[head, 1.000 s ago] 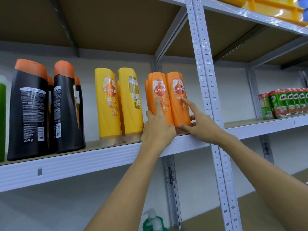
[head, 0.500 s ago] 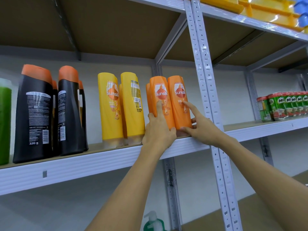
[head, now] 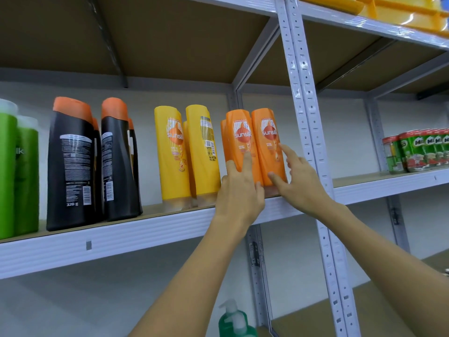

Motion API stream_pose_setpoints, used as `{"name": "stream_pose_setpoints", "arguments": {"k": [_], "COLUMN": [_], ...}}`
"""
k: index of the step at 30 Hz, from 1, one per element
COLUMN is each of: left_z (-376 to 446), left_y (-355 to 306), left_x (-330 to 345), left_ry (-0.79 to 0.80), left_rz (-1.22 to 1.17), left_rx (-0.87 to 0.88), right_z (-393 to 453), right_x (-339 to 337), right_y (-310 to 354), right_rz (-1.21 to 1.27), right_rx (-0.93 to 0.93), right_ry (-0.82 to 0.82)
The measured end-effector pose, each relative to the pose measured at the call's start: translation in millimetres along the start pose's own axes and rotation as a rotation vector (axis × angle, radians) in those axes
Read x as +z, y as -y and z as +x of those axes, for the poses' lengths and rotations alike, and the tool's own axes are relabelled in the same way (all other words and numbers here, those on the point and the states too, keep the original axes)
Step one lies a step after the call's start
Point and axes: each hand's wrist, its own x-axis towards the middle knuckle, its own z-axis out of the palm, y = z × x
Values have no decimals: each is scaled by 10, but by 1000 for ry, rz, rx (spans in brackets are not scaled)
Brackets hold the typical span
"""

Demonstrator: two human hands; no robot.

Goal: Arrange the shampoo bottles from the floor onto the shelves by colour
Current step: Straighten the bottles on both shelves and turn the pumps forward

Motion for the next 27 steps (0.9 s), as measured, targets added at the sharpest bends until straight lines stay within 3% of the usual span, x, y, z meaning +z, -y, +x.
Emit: {"name": "stream_pose_setpoints", "arguments": {"k": [5, 12, 17, 27], "left_z": [-62, -36, -120, -170], "left_y": [195, 715, 1051, 1125], "left_x": [-399, -901, -951, -890], "left_ry": [-210, -414, -388, -172], "left_rz": [-97, -36, -43, -168], "left_rx": [230, 165, 9, -147], "right_z": [8, 171, 73, -101], "right_x": [27, 274, 639, 1017], "right_y": [429, 975, 1164, 1039], "right_rz": [108, 355, 441, 292], "right_rx": [-203, -230, -243, -204], "right_ry": [-233, -234, -211, -257]}}
